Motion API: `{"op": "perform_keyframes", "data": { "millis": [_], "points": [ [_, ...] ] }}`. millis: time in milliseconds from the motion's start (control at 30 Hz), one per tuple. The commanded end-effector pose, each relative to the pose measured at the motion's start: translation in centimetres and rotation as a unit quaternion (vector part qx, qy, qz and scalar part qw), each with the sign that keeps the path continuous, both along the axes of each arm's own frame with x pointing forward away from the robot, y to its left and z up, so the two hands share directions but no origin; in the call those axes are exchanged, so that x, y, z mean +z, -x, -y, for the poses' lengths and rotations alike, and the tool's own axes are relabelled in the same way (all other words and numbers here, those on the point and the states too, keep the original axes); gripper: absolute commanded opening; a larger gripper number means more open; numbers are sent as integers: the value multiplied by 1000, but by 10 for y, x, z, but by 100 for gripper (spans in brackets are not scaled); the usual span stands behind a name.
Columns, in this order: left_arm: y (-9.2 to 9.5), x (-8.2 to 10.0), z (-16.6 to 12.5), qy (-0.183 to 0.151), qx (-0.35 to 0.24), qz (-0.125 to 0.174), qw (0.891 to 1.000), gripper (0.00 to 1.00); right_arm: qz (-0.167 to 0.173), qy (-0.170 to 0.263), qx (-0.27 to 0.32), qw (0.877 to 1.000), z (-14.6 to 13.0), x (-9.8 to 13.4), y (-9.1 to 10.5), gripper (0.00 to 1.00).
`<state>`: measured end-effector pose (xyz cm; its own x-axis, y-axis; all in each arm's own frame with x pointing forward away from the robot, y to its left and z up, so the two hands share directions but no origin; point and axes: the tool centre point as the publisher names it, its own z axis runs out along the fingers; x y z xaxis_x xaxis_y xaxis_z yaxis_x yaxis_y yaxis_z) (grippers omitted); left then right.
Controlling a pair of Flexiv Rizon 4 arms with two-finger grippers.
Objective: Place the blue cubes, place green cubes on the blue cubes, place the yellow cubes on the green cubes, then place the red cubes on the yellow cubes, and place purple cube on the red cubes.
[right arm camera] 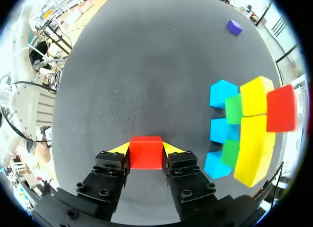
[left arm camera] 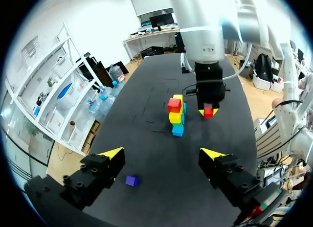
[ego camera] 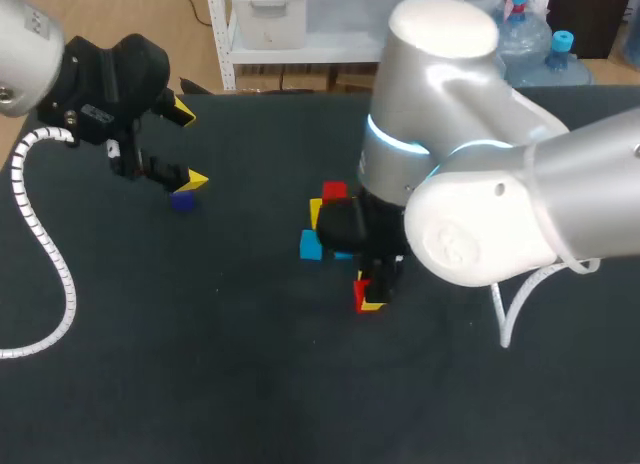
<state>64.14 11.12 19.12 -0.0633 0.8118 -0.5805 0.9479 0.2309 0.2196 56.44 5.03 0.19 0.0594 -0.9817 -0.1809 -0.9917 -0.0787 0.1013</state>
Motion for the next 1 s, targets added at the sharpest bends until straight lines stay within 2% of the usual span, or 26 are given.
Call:
{"op": "perform_keyframes", "data": {
  "millis": [33,300,633,767,1000],
  "points": [
    [0,-1,0,1,0,0,1000,100,15,-13,-13,1000,13,13,4,0],
    [0,-1,0,1,0,0,1000,100,53,-13,-36,998,29,44,-9,0],
    [0,-1,0,1,0,0,1000,100,95,-20,-29,995,23,76,-30,0],
    [0,-1,0,1,0,0,1000,100,110,-20,-24,993,19,84,-32,0],
    [0,-1,0,1,0,0,1000,100,110,-20,-24,993,19,84,-32,0]
  ]
}}
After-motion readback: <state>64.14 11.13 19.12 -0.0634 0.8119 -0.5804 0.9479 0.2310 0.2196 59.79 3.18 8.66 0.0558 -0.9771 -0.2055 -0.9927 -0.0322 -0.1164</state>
